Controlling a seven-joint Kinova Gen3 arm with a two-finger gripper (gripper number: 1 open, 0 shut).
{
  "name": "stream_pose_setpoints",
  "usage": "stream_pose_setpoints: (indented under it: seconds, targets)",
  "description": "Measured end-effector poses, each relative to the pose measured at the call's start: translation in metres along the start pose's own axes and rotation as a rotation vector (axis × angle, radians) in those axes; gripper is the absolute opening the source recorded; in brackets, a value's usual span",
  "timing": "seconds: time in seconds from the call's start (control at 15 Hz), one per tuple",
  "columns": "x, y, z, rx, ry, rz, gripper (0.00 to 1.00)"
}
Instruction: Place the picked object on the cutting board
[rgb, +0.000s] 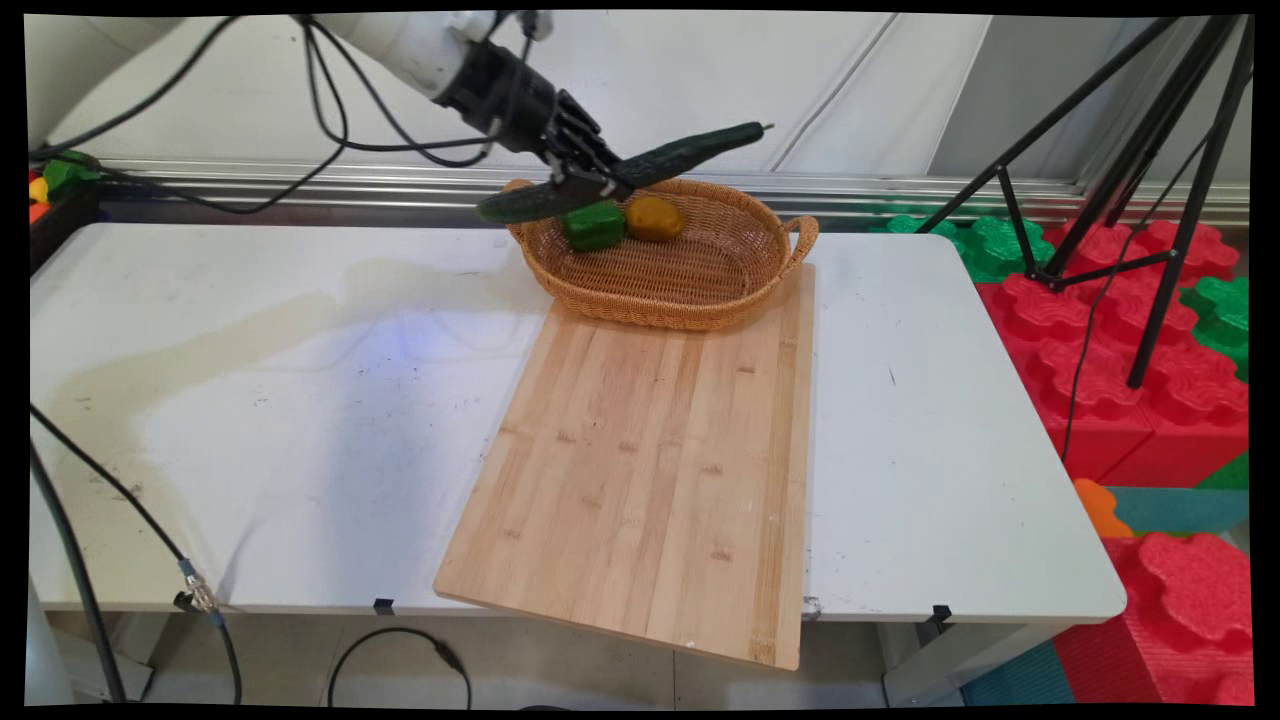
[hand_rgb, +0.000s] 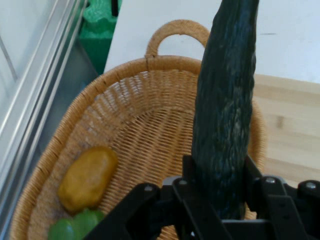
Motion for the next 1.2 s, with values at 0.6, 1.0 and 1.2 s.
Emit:
stream_pose_setpoints:
  seconds: [0.6, 1.0, 1.2]
  targets:
    - [-0.021, 0.071, -0.064, -0.121, -0.036, -0.064, 0.0]
    - [-0.032, 0.108, -0.066, -0.149, -0.075, -0.102, 0.0]
    - [-0.037, 0.122, -0.056, -0.154, -0.098, -0.111, 0.0]
